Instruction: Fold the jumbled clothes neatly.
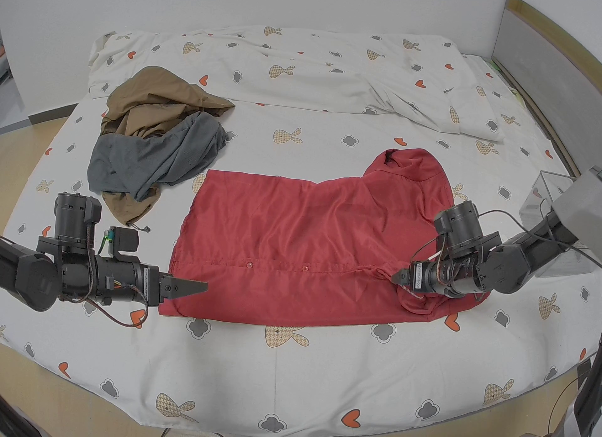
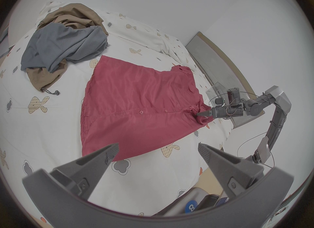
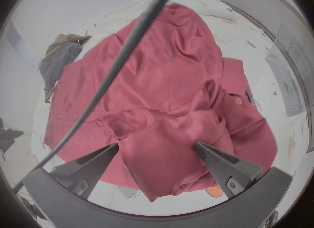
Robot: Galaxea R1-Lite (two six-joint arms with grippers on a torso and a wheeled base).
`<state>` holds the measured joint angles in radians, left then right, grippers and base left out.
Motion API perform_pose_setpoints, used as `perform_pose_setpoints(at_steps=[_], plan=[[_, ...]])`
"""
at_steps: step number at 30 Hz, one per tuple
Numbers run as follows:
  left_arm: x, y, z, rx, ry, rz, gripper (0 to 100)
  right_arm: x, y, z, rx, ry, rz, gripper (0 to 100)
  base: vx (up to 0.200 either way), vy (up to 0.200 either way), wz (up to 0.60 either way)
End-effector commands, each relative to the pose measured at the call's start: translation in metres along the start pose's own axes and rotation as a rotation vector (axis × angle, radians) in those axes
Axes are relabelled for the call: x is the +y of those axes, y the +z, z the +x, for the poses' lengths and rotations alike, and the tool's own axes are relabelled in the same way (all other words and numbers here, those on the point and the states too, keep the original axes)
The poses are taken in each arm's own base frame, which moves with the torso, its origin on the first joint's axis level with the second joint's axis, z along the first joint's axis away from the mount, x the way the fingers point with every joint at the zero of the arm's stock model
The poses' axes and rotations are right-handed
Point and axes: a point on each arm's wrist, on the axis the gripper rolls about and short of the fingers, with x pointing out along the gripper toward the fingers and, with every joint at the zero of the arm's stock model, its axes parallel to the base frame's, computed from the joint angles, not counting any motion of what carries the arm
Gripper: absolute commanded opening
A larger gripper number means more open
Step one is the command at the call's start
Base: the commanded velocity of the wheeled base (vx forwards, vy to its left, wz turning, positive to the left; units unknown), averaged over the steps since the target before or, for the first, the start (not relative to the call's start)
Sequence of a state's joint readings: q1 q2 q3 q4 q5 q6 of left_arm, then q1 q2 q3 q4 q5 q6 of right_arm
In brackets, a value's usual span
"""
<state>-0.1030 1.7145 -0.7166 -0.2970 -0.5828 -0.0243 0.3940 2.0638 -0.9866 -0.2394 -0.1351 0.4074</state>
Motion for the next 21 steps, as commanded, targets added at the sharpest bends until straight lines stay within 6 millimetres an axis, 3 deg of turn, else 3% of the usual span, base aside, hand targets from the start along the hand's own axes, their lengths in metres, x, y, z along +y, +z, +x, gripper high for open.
perform_pose_setpoints(at_steps=[1, 6, 13, 16, 21], plan=[[-0.002, 0.001, -0.001, -0.005, -0.002, 0.005, 100, 0.003, 0.019, -0.053, -0.100, 0.048, 0.009, 100, 0.000, 0.000, 0.00], [-0.003, 0.000, 0.000, -0.001, -0.006, 0.005, 100, -0.006, 0.031, -0.074, -0.149, 0.050, 0.034, 100, 0.000, 0.000, 0.00], [-0.003, 0.000, -0.001, -0.001, -0.006, 0.005, 100, -0.056, 0.048, -0.062, -0.102, 0.126, 0.119, 100, 0.000, 0.000, 0.00], [-0.003, 0.000, -0.001, -0.003, -0.006, 0.006, 100, -0.083, 0.048, -0.027, -0.021, 0.183, 0.093, 100, 0.000, 0.000, 0.00], [-0.003, 0.000, -0.001, -0.003, -0.006, 0.006, 100, -0.090, 0.054, 0.003, 0.012, 0.222, 0.084, 100, 0.000, 0.000, 0.00]])
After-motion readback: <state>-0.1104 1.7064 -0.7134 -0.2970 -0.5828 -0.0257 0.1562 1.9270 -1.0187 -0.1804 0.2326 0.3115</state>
